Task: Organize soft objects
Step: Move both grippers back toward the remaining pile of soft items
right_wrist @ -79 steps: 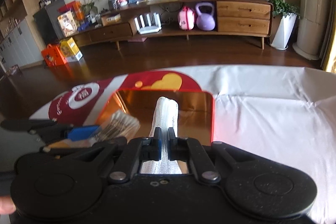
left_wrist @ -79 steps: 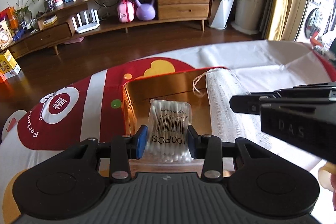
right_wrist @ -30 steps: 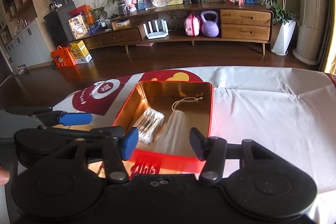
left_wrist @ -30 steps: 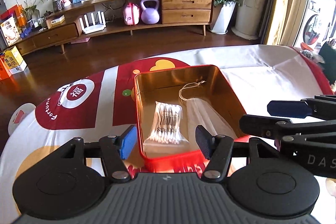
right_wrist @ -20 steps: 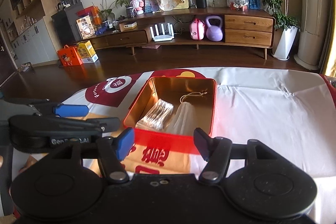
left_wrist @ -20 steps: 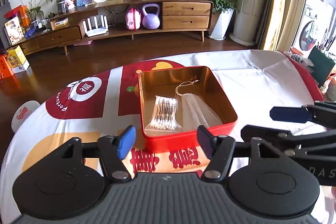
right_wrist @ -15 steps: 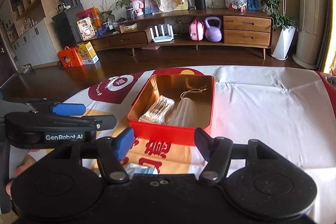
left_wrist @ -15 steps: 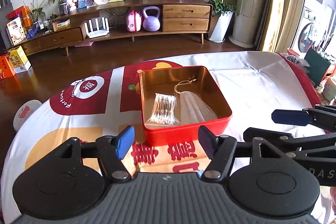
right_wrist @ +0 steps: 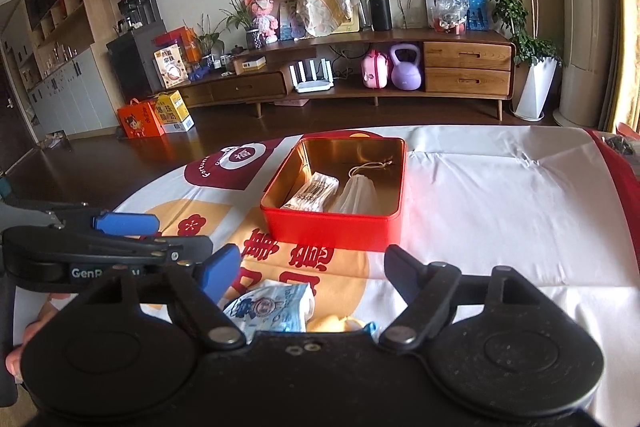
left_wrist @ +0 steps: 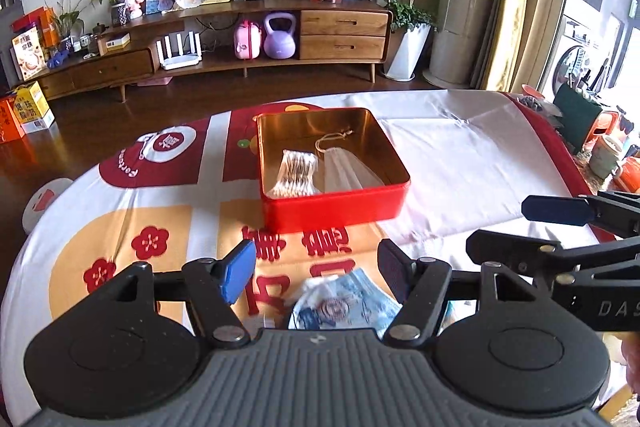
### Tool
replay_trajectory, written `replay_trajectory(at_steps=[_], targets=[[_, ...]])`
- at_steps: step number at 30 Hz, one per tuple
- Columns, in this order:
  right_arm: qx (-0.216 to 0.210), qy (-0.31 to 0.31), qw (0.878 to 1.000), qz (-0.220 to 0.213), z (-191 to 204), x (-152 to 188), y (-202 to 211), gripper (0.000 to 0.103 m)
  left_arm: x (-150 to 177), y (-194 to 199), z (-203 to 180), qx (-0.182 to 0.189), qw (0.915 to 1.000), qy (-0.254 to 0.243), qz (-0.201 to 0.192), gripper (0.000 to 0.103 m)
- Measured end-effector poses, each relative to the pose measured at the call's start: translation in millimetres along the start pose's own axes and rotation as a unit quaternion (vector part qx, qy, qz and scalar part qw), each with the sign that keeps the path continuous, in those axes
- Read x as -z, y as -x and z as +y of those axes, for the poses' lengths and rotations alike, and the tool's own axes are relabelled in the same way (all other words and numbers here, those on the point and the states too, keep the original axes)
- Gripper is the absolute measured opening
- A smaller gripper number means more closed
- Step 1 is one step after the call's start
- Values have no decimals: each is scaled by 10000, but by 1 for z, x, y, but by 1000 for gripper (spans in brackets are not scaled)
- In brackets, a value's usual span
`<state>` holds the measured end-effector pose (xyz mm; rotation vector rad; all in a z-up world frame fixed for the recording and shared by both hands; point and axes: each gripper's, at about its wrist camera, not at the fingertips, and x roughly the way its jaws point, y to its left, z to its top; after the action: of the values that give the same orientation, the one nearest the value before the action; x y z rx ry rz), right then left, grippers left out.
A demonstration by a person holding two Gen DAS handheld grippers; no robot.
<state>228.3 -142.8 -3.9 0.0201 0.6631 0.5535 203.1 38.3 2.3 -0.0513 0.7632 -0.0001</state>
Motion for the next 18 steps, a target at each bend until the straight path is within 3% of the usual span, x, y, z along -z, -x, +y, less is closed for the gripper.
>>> replay_trajectory(at_steps=[2,5,18], targets=[[-6,-34,10000,-8,0,5,3,81,6,6,0,13,10000,8,-17,67],[-8,-65,10000,-4,1,13,8,85,16,15,0,18,10000,13,-75,76],[-92,12,9999,-83,14,47,26,95,47,39,-4,64,9997,48,-212,80]])
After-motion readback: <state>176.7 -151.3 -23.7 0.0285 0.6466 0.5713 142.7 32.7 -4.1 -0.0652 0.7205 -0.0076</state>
